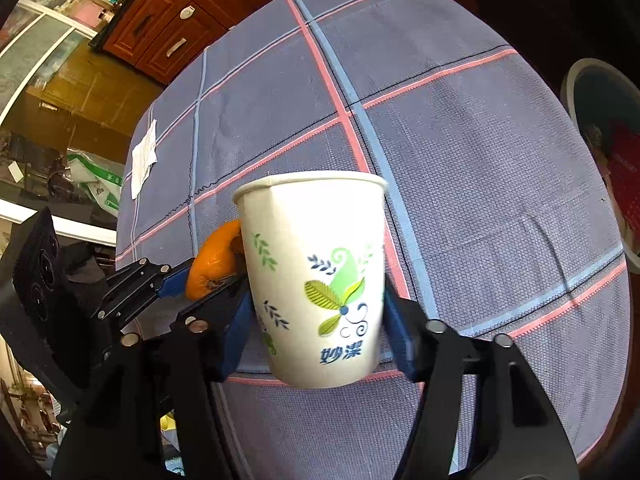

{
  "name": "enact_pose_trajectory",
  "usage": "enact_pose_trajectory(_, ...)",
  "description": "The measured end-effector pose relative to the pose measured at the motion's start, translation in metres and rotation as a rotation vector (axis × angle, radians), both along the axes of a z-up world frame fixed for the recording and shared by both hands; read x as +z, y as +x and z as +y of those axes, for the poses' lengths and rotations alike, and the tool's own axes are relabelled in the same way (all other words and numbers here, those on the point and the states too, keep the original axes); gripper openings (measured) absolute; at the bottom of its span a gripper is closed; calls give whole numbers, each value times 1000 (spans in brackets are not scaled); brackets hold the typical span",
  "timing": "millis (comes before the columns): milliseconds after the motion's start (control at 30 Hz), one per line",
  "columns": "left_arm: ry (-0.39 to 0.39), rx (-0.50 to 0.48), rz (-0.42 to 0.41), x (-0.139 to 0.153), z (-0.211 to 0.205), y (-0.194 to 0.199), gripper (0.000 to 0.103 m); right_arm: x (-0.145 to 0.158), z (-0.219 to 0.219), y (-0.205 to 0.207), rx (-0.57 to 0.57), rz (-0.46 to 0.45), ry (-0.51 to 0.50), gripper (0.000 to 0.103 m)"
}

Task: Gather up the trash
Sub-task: 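Grasp the white paper cup with the right gripper while the left grasps the orange peel, then carry cup and peel over the teal bin and open both grippers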

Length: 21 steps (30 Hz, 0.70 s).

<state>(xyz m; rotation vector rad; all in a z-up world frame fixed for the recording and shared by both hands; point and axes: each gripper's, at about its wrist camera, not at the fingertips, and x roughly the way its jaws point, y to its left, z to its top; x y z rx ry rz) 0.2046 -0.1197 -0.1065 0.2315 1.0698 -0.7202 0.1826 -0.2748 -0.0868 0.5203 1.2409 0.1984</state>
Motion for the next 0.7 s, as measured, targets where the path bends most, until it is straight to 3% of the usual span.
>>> enact_pose_trajectory(433,-44,118,-24,39,38,-22,30,39,-7,-26,-11,-96,43,54)
enact_pose_trajectory(700,-55,81,-117,86,25,-50,30,65,-25,-58,-49,-163,69,55)
